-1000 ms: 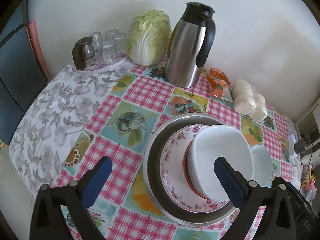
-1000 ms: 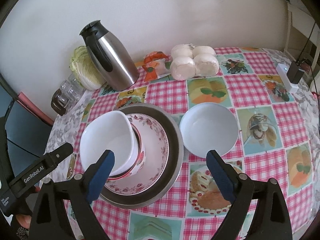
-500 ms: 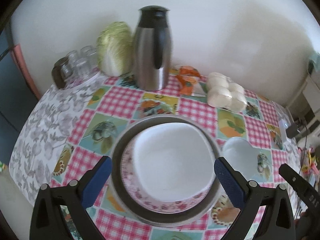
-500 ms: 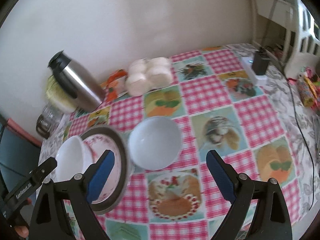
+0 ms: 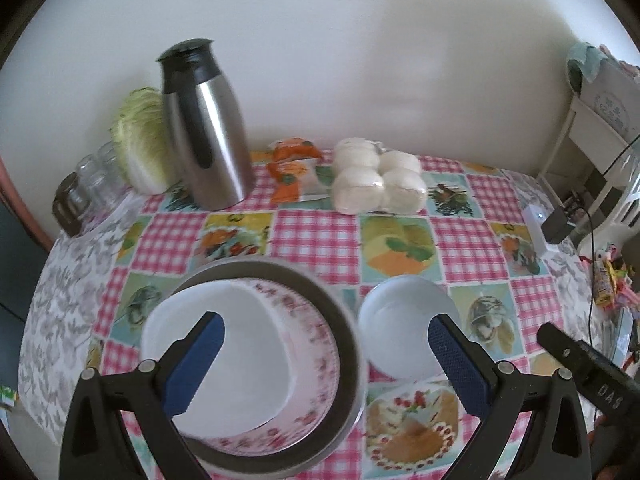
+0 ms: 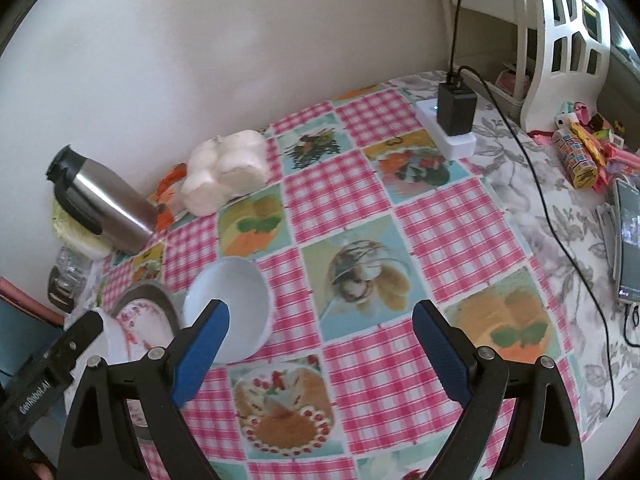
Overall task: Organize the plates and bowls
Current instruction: 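Move both tools toward the rim of the white round bowl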
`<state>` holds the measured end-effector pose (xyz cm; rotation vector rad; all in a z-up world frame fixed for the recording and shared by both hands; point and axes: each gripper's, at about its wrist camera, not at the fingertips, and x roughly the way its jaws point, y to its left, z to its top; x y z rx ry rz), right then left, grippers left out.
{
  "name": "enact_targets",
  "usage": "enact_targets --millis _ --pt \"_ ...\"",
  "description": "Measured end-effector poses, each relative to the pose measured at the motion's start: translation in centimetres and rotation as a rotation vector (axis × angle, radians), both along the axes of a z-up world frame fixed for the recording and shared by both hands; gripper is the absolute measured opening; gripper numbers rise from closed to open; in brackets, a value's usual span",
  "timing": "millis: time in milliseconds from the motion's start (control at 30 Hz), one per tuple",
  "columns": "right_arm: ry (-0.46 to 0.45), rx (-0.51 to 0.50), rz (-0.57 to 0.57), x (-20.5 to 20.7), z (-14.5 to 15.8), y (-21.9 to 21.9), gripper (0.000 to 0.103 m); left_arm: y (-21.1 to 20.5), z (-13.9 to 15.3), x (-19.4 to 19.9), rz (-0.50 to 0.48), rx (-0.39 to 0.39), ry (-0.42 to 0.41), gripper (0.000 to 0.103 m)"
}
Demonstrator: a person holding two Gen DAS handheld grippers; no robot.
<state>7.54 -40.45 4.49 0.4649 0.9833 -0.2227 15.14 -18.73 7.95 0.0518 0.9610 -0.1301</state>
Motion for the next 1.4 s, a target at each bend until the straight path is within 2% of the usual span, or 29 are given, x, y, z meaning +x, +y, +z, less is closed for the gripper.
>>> enact_targets --millis 367,600,733,900,1033,1100,1200,1267,1400 --pt "0.039 -0.014 0.037 2.2 -2.3 -0.9 0.093 -3.6 -2.3 2.2 -0.063 0.034 -0.005 0.103" --pt "0.092 -0.02 0.076 3.6 -5.0 -0.5 0.093 -5.0 -4.5 3.8 -0.086 0.042 0.02 0.102" --pt "0.095 -0.013 0.099 4.4 -5.9 0.3 0.093 -5.2 -5.7 4.7 -0.085 0.036 0.045 0.095" --pt "0.097 -0.018 0.133 5.2 -6.6 1.8 0.093 -5.4 -6.7 5.2 -0.092 0.043 0.058 0.095" --pt "0.104 -0.031 0.161 5.7 -7.1 3.4 0.093 -5.5 -7.0 5.4 -0.093 0.047 0.061 0.087" --pt "0.101 -0.039 0.177 6.0 -7.2 4.1 0.092 -5.5 -7.2 5.4 -0.095 0.054 0.065 0.087" --pt "0.106 -0.04 0.189 6.3 -7.8 4.9 0.081 -5.5 -7.4 5.4 -0.103 0.055 0.068 0.085" --pt "0.111 -0.037 0.197 6.5 -8.2 5.3 0.07 -5.6 -7.5 5.5 -0.106 0.05 0.07 0.085" --pt "0.12 -0.014 0.2 6.7 -8.9 5.6 0.057 -5.7 -7.7 5.6 -0.113 0.047 0.076 0.085"
